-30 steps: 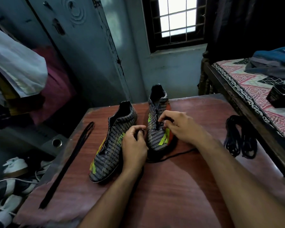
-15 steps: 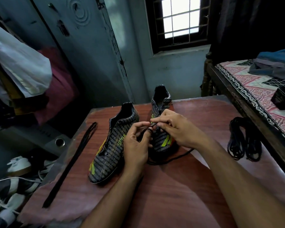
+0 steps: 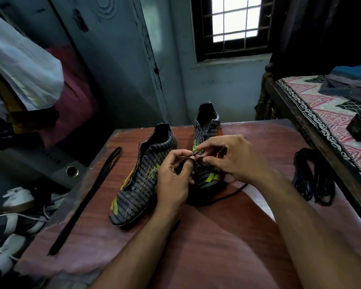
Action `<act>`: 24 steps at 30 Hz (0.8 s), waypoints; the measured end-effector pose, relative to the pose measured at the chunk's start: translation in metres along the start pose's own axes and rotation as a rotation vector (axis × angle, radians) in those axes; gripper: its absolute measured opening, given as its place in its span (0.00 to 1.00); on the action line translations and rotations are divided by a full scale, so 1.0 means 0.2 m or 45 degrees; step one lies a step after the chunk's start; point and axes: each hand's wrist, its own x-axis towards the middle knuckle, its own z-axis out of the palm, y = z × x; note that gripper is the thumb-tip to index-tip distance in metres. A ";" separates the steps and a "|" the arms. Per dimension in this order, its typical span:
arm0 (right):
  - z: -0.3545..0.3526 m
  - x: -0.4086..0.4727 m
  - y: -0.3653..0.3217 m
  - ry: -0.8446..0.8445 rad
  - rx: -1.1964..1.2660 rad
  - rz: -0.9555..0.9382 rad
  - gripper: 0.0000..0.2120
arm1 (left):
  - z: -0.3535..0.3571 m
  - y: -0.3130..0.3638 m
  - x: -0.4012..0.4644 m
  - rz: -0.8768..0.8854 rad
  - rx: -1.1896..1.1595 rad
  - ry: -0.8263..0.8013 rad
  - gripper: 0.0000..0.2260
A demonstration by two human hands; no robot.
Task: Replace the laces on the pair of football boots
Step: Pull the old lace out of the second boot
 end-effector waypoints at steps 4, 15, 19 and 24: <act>0.01 0.00 -0.01 0.019 -0.105 -0.073 0.11 | 0.01 0.01 -0.01 -0.003 0.019 -0.030 0.07; 0.04 -0.03 -0.02 0.107 -0.061 -0.003 0.05 | -0.03 0.08 -0.03 0.087 0.254 -0.109 0.16; -0.06 0.02 -0.12 0.192 -0.139 -0.097 0.03 | -0.16 0.27 -0.03 0.273 0.582 -0.005 0.18; -0.34 0.12 -0.48 0.140 -0.402 -0.284 0.02 | -0.33 0.54 0.01 0.397 1.239 0.069 0.22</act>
